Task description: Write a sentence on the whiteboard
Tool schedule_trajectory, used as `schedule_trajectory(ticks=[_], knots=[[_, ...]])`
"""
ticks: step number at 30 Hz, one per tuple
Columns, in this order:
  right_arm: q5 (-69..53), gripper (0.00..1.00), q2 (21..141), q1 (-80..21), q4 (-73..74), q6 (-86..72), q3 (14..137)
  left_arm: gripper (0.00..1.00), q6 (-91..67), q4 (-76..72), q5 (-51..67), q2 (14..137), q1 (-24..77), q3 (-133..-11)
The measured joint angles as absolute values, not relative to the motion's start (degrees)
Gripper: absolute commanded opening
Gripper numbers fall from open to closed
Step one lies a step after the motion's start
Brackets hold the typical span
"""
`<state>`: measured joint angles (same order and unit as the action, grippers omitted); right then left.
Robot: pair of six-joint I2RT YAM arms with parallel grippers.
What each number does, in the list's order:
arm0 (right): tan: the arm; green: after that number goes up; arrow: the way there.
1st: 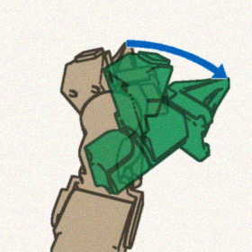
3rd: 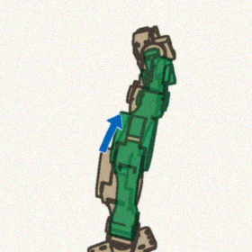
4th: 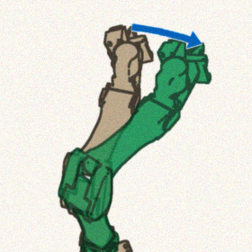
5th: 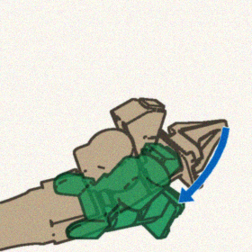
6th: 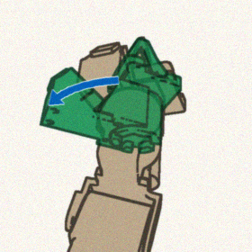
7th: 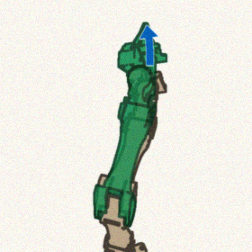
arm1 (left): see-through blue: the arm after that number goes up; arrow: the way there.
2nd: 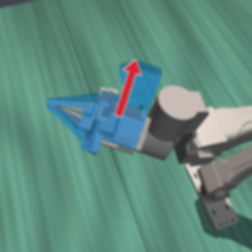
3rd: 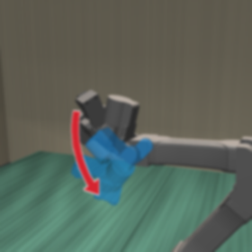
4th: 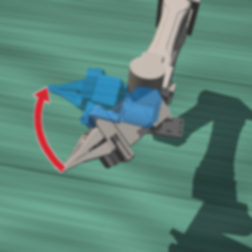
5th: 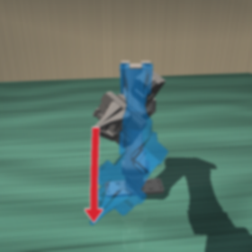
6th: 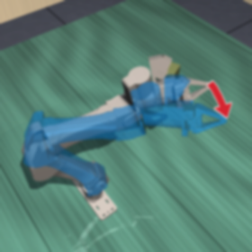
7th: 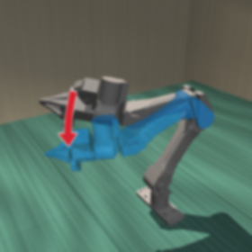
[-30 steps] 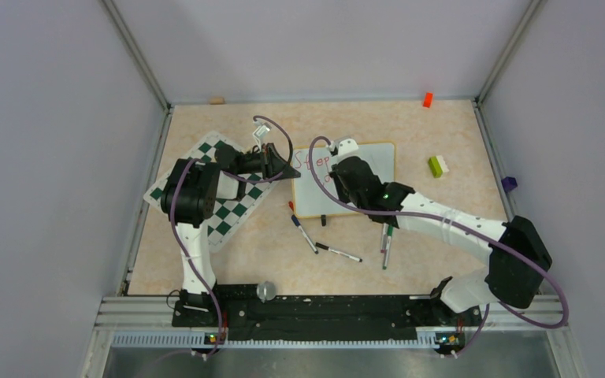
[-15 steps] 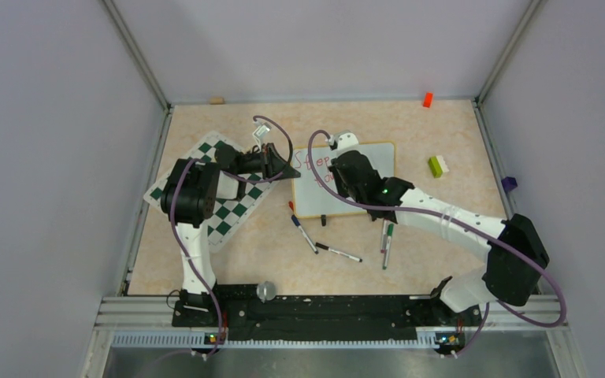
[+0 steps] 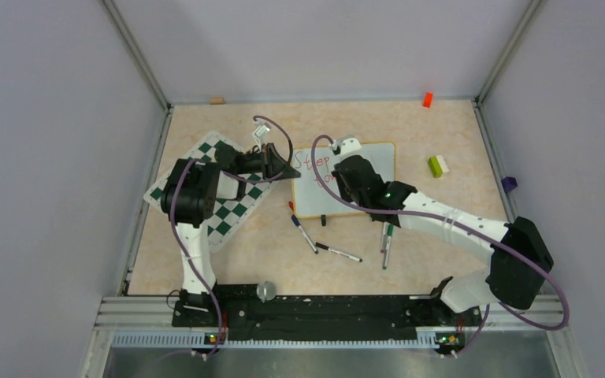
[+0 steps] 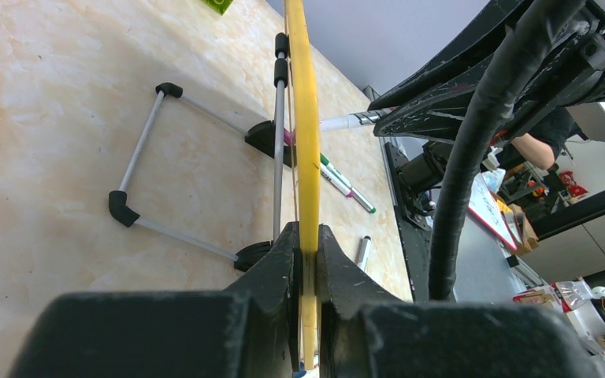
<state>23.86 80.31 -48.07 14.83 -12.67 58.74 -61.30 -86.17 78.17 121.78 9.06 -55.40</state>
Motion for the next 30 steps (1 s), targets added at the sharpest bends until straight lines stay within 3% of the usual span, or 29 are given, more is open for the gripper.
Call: schedule_trajectory(ticks=[30], knots=[[24.43, 0.0, 81.6, -47.4, 17.04, -12.58, 62.06, 0.0, -61.3, -86.17, 78.15, 121.78, 9.06, -55.4]])
